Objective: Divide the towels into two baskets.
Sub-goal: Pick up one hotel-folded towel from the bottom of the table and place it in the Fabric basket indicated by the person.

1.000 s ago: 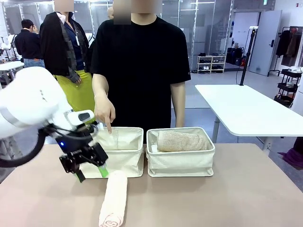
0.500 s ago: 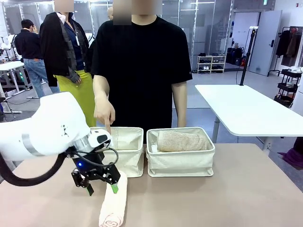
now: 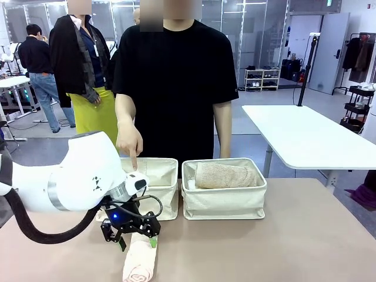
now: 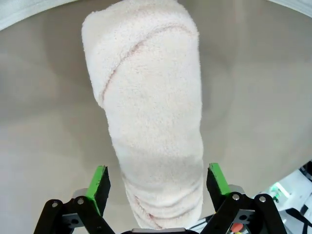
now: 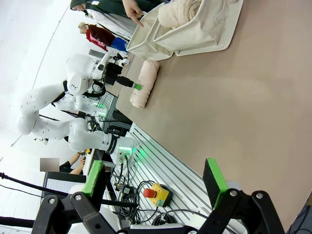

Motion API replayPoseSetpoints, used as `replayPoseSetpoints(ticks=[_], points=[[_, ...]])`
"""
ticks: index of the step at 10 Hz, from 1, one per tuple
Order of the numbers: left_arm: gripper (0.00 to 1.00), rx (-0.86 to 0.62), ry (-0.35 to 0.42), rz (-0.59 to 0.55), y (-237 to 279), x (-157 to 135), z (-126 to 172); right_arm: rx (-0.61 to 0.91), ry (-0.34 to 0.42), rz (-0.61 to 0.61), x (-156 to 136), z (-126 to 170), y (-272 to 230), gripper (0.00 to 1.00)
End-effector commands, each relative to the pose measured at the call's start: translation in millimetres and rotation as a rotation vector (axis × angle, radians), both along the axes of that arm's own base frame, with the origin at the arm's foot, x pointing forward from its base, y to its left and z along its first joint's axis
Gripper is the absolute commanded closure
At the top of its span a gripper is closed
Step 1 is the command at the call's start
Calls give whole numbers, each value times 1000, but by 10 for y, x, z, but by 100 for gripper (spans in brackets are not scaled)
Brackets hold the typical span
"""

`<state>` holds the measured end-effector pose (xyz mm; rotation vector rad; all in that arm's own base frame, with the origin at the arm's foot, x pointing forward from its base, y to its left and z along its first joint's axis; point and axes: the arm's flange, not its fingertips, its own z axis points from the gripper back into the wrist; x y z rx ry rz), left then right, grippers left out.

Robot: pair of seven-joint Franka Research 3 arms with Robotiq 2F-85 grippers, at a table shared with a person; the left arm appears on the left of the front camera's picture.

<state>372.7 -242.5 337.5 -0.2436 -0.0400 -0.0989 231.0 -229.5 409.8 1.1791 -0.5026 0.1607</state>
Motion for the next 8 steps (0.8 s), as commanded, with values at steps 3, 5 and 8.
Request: replayPoseSetpoints(ticks=[3, 5, 8], points=[[11, 21, 19, 3, -127, 112, -157, 3, -14, -1, -24, 26, 9, 0], [31, 15, 7, -25, -119, 150, -151, 3, -14, -1, -24, 26, 9, 0], [60, 30, -7, -15, -102, 136, -116, 3, -14, -1, -24, 26, 9, 0]])
